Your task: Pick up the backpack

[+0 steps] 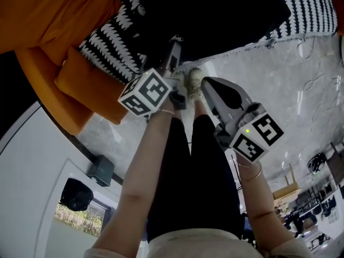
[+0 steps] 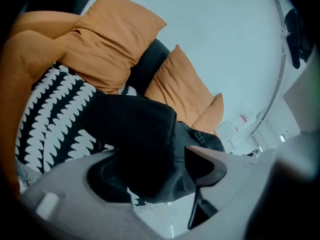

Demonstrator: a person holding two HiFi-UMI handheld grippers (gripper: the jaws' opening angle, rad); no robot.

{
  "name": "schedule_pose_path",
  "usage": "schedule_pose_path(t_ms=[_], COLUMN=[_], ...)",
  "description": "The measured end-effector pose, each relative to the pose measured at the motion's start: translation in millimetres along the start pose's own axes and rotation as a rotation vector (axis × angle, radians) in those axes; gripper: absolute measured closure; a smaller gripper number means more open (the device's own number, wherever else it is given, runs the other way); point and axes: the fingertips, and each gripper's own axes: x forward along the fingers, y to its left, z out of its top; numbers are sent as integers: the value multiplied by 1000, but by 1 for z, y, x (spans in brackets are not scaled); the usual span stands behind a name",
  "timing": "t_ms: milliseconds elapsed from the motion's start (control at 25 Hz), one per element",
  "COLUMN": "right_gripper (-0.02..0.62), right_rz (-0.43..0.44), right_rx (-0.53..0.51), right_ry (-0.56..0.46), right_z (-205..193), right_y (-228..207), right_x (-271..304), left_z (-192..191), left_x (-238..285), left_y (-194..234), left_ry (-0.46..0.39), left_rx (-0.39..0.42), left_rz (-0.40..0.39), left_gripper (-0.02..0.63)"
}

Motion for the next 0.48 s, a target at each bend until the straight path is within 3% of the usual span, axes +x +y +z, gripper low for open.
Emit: schedule_pose_path(t_ms=[120, 200, 480], right_gripper=[592, 592, 592], right_rz=[10, 8, -4], right_rx=[18, 14, -6], right_ry=[0, 0, -9], right_z=[-3, -2, 7], right_y=[2, 2, 0], right_x=[1, 0, -6], left_z=[1, 1, 7], left_x=[2, 4, 6], left_y=[5, 6, -15], left_ry=[-12, -2, 38], left_rx=[-15, -4, 37], left_rz=[7, 6, -53], left_gripper=[284, 407, 528])
